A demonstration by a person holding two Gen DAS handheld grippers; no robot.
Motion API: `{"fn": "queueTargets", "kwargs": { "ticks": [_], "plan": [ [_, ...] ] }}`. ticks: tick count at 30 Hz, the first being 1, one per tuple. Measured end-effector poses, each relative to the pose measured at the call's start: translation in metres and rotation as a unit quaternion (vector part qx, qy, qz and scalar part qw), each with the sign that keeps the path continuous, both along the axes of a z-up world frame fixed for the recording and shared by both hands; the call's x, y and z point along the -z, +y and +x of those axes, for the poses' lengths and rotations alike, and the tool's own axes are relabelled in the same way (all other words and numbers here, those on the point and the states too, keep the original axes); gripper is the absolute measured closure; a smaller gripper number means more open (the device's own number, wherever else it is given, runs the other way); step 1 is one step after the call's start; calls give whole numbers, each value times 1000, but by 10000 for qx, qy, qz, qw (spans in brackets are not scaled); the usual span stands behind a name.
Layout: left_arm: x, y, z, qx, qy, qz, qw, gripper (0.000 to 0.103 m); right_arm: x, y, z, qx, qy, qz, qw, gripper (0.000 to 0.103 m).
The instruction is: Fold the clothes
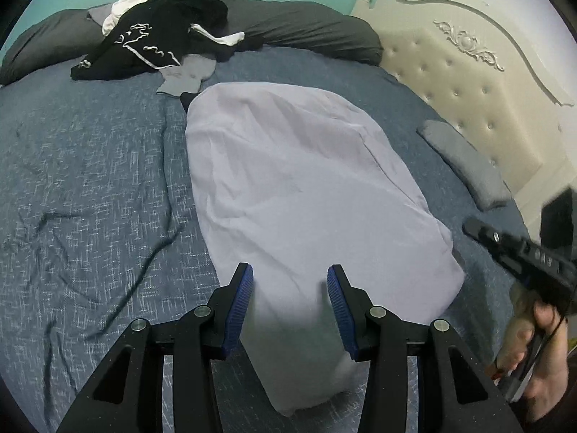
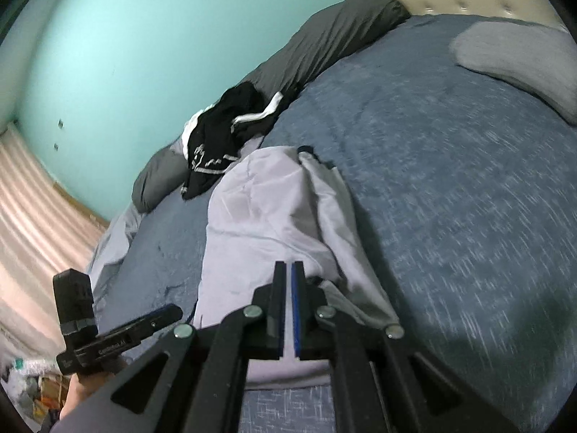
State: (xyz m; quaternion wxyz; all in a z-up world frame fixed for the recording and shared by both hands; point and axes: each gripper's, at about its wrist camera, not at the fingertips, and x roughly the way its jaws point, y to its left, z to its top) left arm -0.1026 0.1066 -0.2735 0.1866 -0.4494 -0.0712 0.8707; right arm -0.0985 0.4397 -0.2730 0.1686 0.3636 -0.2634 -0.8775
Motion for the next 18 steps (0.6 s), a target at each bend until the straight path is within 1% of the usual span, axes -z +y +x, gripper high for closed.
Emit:
{"fn": "queueTargets", "kwargs": {
  "ticks": [4, 7, 9, 11, 14, 18],
  "plan": [
    [12, -6, -1, 6, -67, 64, 10000, 56, -9, -16, -38, -423, -231, 455, 9978, 101],
    [21, -12, -3, -62, -228, 165, 9996, 56, -14, -27, -69, -696, -415, 839, 9932, 101],
    [24, -11, -4, -34, -259, 168, 9995, 56, -14, -34, -91, -843, -541, 1134, 9885, 101],
    [25, -9, -5, 11, -271, 156, 9995, 56, -13, -40, -109, -964, -644, 1249, 9854, 101],
    [29, -5, -7, 61, -310, 149, 9994, 56, -3, -51, -129, -1111, -940, 1480, 9782, 101],
    [30, 1, -8, 159, -292, 21, 9994, 52, 23, -53, -154, -1045, -1521, 1936, 9636, 101]
  ]
}}
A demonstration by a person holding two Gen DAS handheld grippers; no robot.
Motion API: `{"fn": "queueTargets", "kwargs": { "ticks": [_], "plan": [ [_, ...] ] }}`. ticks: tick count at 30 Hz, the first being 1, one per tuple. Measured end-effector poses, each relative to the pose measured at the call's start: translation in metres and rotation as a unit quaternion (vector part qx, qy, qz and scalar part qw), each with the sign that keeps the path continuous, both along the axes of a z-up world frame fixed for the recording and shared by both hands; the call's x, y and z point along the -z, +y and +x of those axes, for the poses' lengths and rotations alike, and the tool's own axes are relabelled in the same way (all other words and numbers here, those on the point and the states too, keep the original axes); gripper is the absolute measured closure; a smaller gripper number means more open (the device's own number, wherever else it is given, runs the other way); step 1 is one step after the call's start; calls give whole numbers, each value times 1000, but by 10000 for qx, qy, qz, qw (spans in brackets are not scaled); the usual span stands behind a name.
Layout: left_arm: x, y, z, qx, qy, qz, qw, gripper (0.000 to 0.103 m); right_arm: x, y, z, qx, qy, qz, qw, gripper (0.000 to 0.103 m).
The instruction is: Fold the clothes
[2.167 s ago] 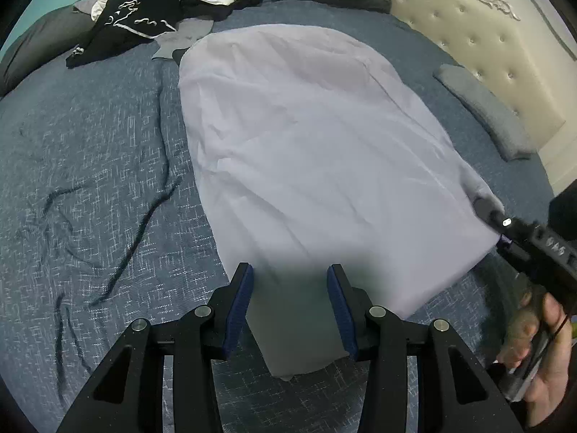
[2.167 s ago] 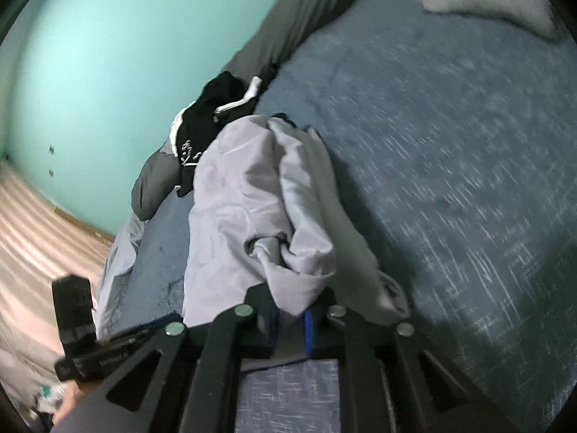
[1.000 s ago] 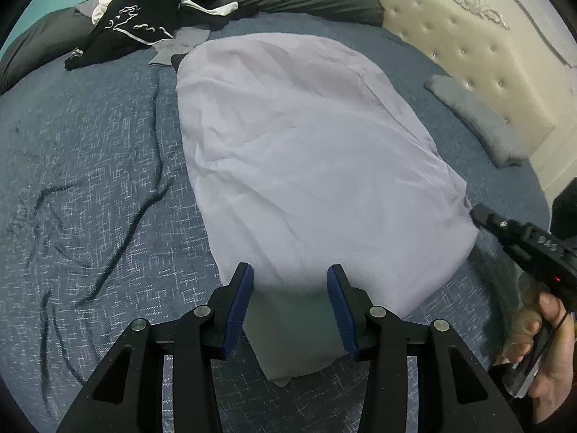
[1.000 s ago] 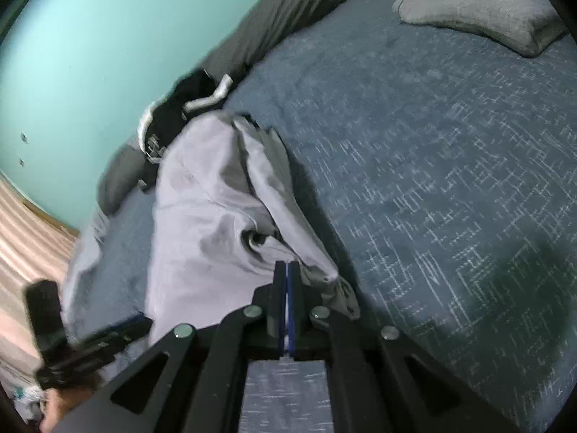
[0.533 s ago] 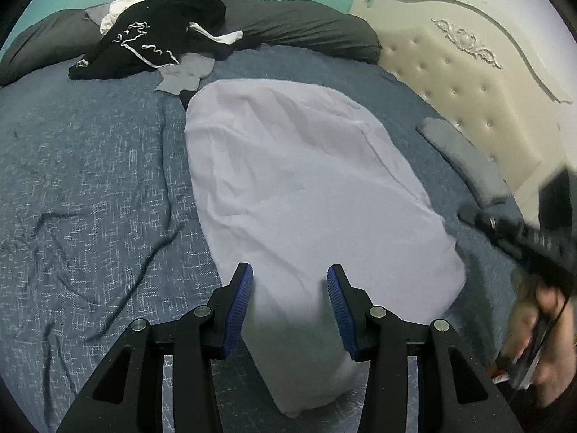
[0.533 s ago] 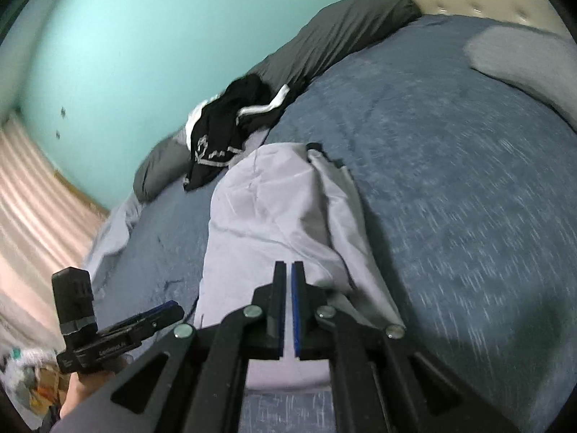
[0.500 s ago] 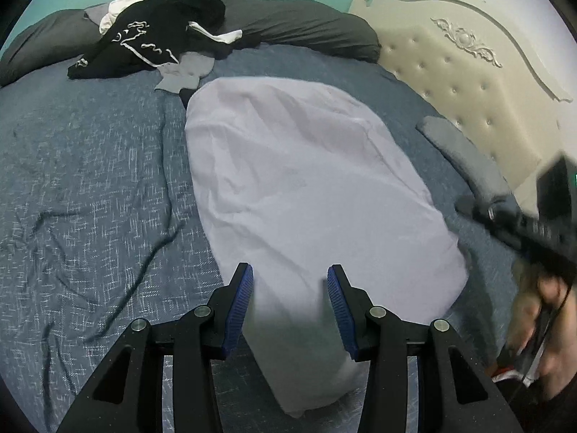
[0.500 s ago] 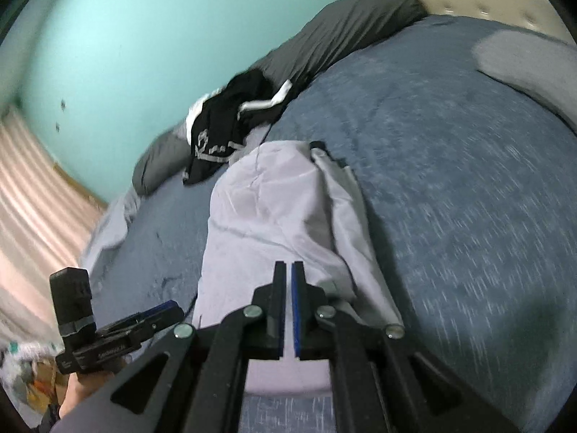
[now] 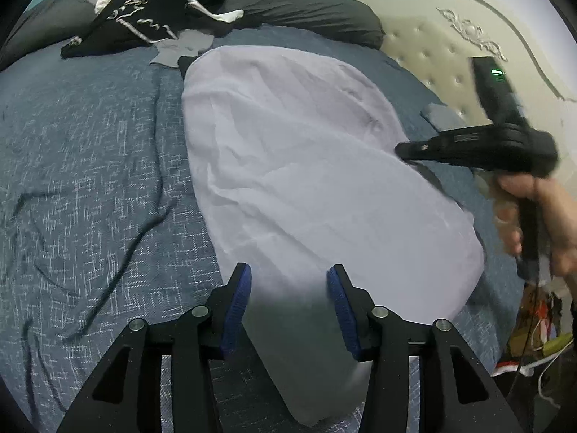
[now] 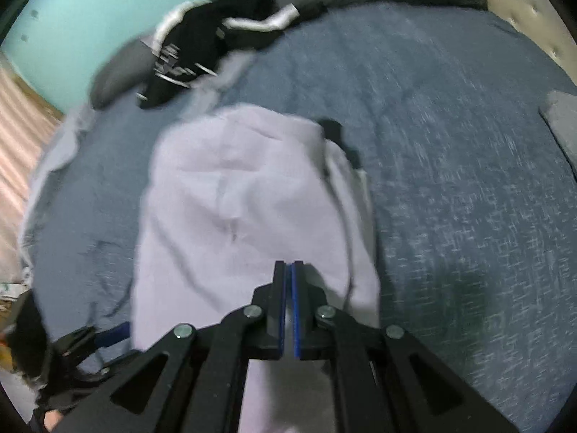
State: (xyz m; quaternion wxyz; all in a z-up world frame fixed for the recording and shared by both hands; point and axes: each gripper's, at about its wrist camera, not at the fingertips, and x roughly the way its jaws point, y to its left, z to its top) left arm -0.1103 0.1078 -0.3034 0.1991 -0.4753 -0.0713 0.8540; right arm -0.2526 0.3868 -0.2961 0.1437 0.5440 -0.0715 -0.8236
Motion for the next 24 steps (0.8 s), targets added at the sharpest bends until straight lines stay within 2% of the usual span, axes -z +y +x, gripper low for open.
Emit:
{"fn": "queueTargets", "kwargs": {
  "ticks": [3, 6, 9, 12, 17, 20, 24],
  "plan": [
    [0, 1, 0, 56, -13, -24, 10000, 52, 22, 3, -9, 54, -293, 371, 9989, 101],
    [1, 2, 0, 79, -16, -55, 10000, 52, 38, 7, -12, 59, -507, 328, 9982, 103],
    [1, 2, 0, 71, -33, -59, 10000, 51, 40, 7, -12, -14, -583, 412, 9974, 103],
    [2, -2, 0, 46, -86, 19, 10000, 51, 20, 5, -10, -43, -424, 606, 9972, 103],
    [3, -3, 1, 65, -95, 31, 9999, 51, -31, -19, -16, -412, 155, 605, 9972, 103],
    [4, -5, -1, 72, -119, 60, 9999, 51, -36, -42, -25, -686, 191, 735, 9947, 103],
    [4, -4, -1, 110, -125, 45, 9999, 51, -25, -60, -51, -795, 105, 768, 9938, 103]
  ]
}}
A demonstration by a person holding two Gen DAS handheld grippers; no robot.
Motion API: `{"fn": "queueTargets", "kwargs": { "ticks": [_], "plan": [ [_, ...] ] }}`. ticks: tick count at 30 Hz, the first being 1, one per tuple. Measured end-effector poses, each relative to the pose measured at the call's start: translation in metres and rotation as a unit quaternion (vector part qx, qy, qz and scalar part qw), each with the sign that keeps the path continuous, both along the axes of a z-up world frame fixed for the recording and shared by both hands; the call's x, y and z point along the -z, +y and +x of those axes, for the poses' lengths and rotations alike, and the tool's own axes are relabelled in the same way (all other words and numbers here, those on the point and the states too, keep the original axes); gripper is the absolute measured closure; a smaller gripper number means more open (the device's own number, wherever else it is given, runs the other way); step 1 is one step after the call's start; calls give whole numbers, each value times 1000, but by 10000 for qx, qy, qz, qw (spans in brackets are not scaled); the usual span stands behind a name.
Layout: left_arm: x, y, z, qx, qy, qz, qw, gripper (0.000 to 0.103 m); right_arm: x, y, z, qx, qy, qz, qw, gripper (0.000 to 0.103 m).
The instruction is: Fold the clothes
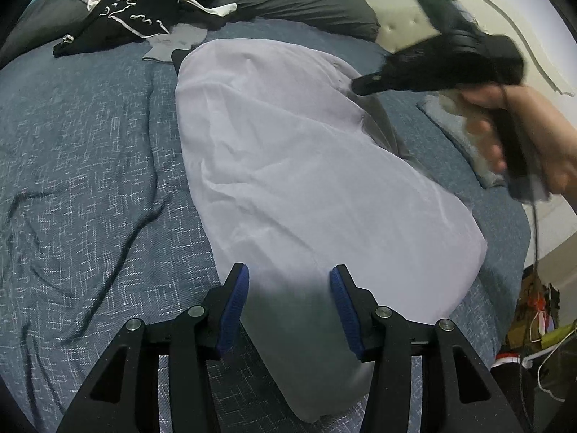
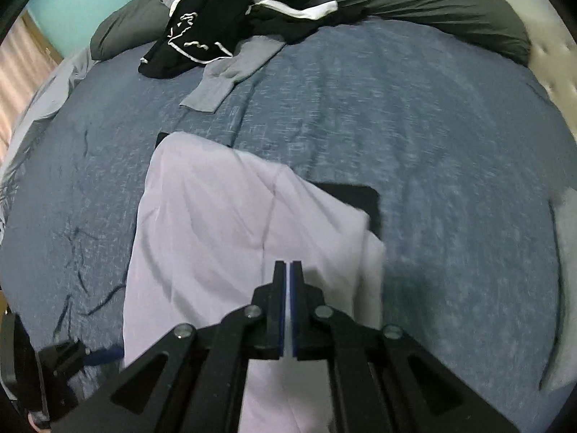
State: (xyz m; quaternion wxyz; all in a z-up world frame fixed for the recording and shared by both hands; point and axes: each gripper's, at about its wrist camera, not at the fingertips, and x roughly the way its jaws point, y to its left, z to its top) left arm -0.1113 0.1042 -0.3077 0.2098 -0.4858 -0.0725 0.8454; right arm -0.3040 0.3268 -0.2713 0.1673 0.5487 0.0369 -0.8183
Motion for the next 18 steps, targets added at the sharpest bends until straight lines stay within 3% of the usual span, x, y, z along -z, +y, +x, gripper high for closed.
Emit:
{"fn": "queueTargets", "kwargs": {
  "ticks": [5, 12, 15, 18],
  "plan": [
    [1, 0, 0, 63, 1, -10, 10000, 51, 27, -9, -31, 155, -194, 373, 9990, 103],
    [2, -1, -2, 94, -31, 31, 9999, 51, 63, 0, -48, 217, -394, 356, 9984, 103],
    [3, 0, -3, 89, -46, 21, 9999, 51, 67, 0, -49, 189, -404, 370, 9983, 103],
    [4, 2, -2, 76, -53, 6, 10000, 50, 53, 5, -48, 138, -276, 267, 9992, 103]
  ]
}}
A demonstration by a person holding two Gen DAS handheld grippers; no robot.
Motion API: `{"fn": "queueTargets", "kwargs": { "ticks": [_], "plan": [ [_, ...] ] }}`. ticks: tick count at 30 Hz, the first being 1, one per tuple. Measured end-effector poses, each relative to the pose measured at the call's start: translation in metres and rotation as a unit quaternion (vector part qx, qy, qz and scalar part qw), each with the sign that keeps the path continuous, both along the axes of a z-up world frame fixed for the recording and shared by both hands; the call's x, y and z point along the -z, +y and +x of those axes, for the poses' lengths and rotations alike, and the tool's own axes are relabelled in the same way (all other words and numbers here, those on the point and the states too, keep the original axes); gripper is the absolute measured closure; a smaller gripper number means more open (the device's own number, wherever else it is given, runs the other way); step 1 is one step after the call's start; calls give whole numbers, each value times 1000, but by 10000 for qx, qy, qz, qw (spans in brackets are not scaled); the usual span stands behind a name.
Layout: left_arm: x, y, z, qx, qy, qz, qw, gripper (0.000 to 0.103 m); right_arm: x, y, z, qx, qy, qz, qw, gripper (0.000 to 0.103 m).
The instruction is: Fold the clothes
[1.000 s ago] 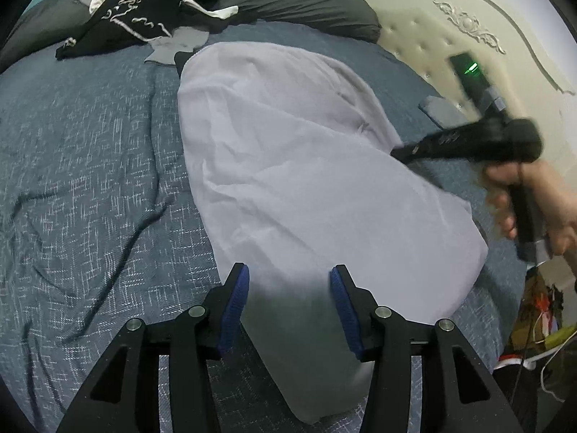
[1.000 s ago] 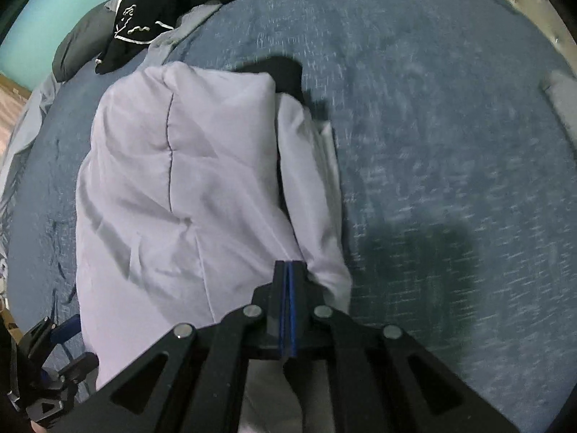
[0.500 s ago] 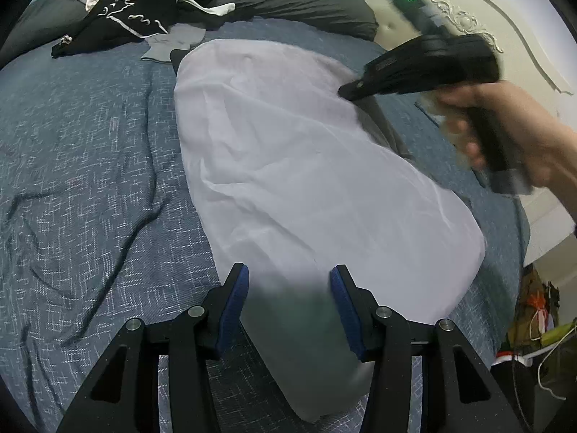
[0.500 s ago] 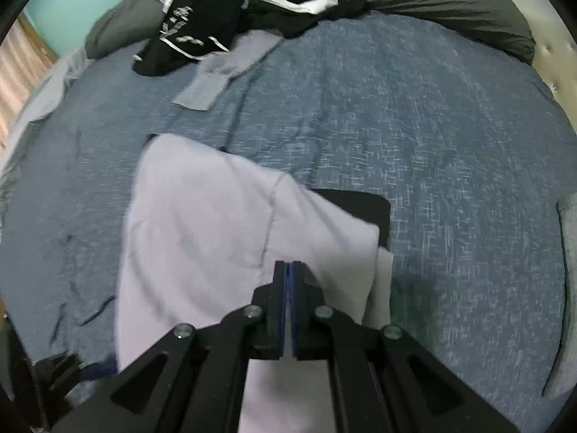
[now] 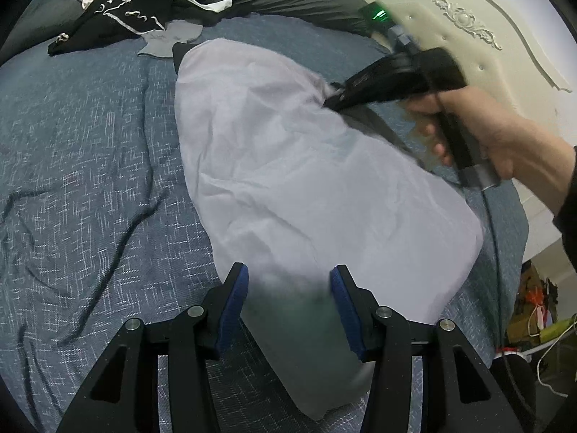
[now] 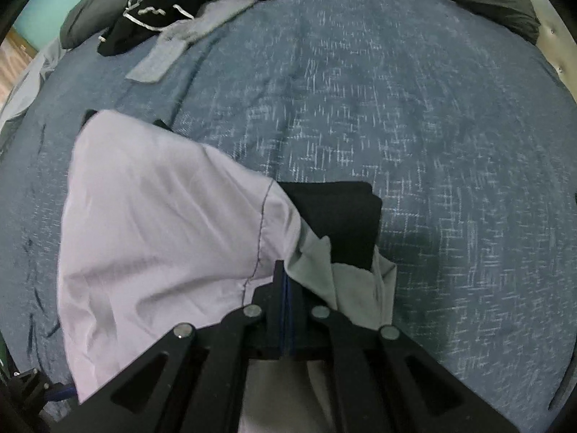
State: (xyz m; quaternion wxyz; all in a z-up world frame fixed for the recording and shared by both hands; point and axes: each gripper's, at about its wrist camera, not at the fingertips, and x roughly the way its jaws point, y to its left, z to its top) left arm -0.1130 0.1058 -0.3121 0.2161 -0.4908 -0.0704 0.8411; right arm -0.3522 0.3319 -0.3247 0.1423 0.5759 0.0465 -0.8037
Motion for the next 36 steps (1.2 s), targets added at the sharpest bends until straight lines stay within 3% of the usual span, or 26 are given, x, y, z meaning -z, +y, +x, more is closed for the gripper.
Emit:
{"fn": "queueTargets", "kwargs": {
  "ticks": [4, 7, 16, 25, 33, 36],
  "plan": [
    [0, 1, 1, 5, 16, -23, 10000, 50, -26, 15, 2, 51, 358, -107, 9993, 103],
    [1, 1, 1, 7, 8, -7, 10000, 50, -27, 17, 2, 53, 391, 11, 9992, 103],
    [1, 3, 1, 16, -9, 4, 10000, 49, 4, 21, -3, 55, 143, 100, 9998, 103],
    [1, 3, -2, -4, -25, -7, 10000, 49, -45, 37, 28, -43, 525, -13, 9986, 103],
    [-3, 5, -1, 17, -16, -27, 10000, 48, -8, 43, 21, 195, 202, -60, 9996, 103],
    [-4, 6, 1, 22, -26, -30, 10000, 47, 5, 36, 17, 88, 65, 134, 9999, 103]
  ]
}}
